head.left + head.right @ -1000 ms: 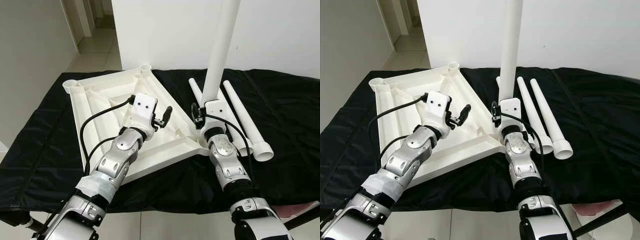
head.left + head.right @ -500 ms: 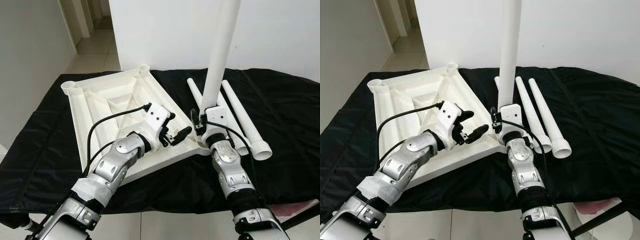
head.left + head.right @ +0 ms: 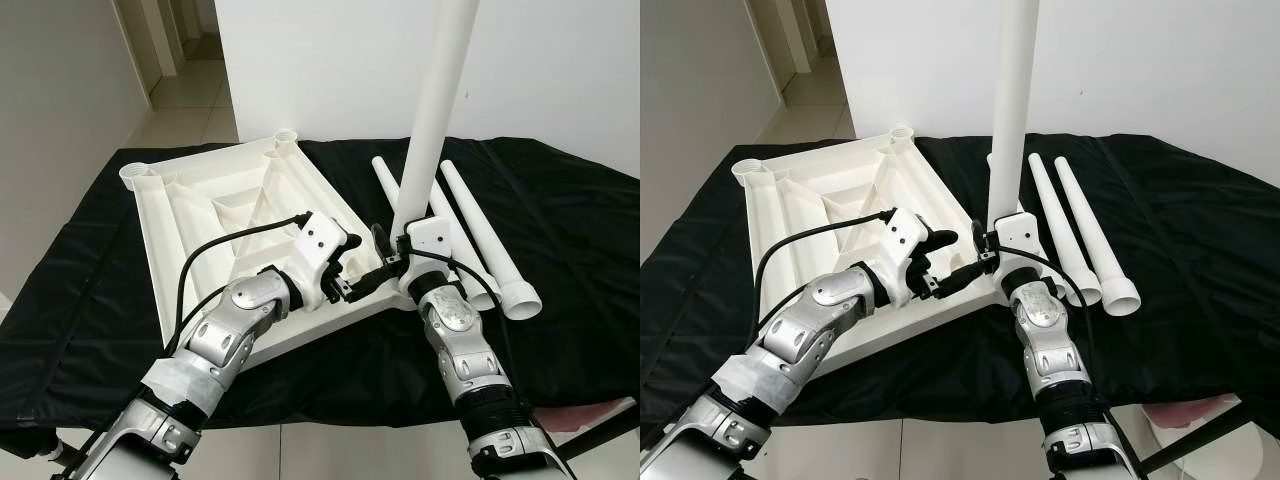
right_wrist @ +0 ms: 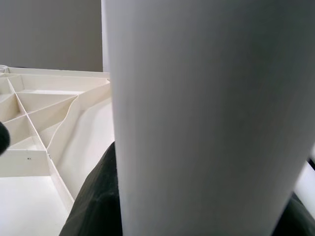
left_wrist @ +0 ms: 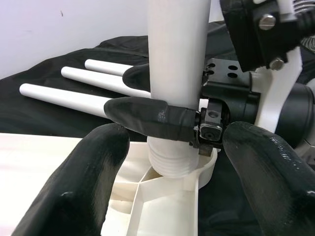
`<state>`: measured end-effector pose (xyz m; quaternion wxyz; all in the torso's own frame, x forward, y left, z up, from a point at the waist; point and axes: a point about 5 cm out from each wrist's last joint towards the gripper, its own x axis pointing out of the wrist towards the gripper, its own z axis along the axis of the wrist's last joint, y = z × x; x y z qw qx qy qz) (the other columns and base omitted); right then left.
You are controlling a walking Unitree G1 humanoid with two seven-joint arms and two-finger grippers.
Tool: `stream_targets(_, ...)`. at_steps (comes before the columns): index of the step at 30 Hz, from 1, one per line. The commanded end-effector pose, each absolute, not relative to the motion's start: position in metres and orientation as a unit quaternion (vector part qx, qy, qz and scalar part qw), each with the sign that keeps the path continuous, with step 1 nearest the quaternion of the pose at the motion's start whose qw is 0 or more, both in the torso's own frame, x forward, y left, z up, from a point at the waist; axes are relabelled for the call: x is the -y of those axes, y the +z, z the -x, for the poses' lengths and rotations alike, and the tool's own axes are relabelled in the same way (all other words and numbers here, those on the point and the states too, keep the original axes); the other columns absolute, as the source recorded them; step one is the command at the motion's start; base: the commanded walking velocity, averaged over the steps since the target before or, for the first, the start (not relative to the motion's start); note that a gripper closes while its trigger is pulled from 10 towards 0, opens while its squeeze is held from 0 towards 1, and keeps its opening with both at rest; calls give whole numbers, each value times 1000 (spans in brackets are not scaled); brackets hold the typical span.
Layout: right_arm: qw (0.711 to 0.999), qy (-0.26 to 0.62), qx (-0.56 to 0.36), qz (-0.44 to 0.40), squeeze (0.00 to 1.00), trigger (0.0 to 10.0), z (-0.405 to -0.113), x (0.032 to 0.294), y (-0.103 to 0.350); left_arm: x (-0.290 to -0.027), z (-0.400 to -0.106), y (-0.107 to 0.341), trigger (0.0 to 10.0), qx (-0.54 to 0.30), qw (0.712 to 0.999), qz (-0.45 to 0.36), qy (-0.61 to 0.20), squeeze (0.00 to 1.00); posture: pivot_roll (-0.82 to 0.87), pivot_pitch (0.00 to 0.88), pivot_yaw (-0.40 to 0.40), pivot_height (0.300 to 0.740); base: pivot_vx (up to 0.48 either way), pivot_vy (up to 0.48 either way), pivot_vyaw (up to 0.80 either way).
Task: Building children table
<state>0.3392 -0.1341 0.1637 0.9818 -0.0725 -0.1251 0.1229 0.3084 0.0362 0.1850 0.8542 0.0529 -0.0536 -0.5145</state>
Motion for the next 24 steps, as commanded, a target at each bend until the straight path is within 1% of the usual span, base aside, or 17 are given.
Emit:
stream_targets(1, 983, 122, 121, 67, 0, 10000, -343, 135, 165, -41, -308, 182, 10000, 49, 863, -53, -501, 0, 43, 0, 20, 740, 0, 0, 0)
stream_targets(9, 985, 115, 111, 57, 0, 10000, -344, 135, 163, -39, -305, 179, 10000, 49, 863, -51, -500, 0, 42, 0, 13, 740, 0, 0, 0)
stream_targets(15, 984, 124, 111, 61, 0, 10000, -343, 133, 162, -35, -303, 178, 10000, 50, 859, -54, -506, 0, 25, 0, 23, 740, 0, 0, 0)
stream_targets(24, 985, 113, 115, 63, 0, 10000, -341, 137, 162, -31, -303, 178, 10000, 51, 852, -57, -517, 0, 2, 0, 42, 740, 0, 0, 0)
